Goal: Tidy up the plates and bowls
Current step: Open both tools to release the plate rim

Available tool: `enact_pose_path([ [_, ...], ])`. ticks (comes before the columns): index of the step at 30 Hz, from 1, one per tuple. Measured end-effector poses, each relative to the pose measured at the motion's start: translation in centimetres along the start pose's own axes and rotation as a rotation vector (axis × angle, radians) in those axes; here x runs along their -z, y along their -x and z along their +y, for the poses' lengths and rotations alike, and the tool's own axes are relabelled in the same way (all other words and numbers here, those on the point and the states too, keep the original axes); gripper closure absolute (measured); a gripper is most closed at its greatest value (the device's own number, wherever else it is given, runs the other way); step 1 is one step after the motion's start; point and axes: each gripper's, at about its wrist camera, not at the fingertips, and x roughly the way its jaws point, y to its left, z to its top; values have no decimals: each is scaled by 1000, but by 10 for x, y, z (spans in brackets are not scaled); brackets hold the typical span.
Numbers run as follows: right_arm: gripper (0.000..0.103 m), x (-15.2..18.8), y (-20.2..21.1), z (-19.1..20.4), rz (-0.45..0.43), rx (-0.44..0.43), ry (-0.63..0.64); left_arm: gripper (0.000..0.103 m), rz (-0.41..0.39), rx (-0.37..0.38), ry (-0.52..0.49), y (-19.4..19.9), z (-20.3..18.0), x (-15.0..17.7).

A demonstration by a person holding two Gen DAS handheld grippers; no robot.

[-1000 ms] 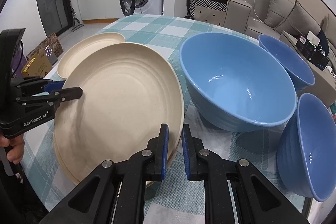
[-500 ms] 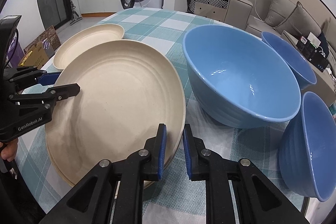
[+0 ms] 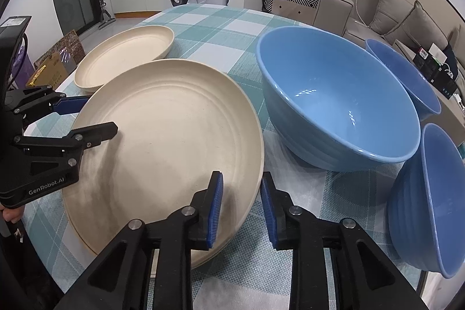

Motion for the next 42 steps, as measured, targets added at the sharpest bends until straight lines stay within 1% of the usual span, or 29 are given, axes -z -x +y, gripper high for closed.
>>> enact_pose_path([
  [3,72,1,1,0,-3,-8,1,53,0,2,-9,0,-1,0],
  [4,70,1,1,-1,-5,-14,0,53,0,5,-9,0,-1,0],
  [6,63,2,2,-1,-12,-27,-1,53,6,18,0,-1,1,0],
  [8,51,2,3,0,-17,-29,2,52,11,42,14,-1,4,0],
  [12,43,2,4,-1,-20,-34,-4,51,-1,71,28,4,8,0],
  [13,37,2,4,-2,-22,-37,-6,51,-9,77,28,7,9,-1],
  [14,32,2,5,-3,-25,-39,-9,50,-17,83,28,9,10,-1],
  [16,28,1,7,-3,-32,-53,-14,46,-33,93,33,14,12,-2],
  [17,24,1,9,-4,-36,-61,-16,43,-43,95,39,16,14,-3],
  [19,17,1,13,-6,-48,-82,-30,43,-57,103,55,20,18,-4],
  [20,16,1,14,-7,-52,-97,-39,42,-60,109,63,21,20,-4],
  [22,15,1,17,-9,-61,-136,-56,36,-72,113,77,24,25,-5],
  [23,12,1,19,-10,-66,-154,-63,21,-81,110,87,27,27,-5],
  [24,10,0,21,-10,-70,-165,-67,13,-98,105,101,30,30,-6],
  [25,4,0,23,-9,-74,-171,-68,12,-114,106,114,33,33,-6],
  [26,2,0,24,-8,-79,-173,-65,12,-124,111,125,36,36,-7],
  [29,1,-1,30,-3,-94,-199,-53,4,-147,118,162,43,47,-8],
  [32,1,-3,35,0,-108,-233,-55,0,-171,109,192,49,56,-8],
  [36,1,-9,42,0,-127,-266,-74,0,-219,51,238,55,69,-9],
  [39,1,-18,47,0,-139,-269,-88,0,-222,52,281,55,80,-9],
  [42,1,-29,51,3,-146,-273,-98,0,-217,37,300,53,86,-9],
])
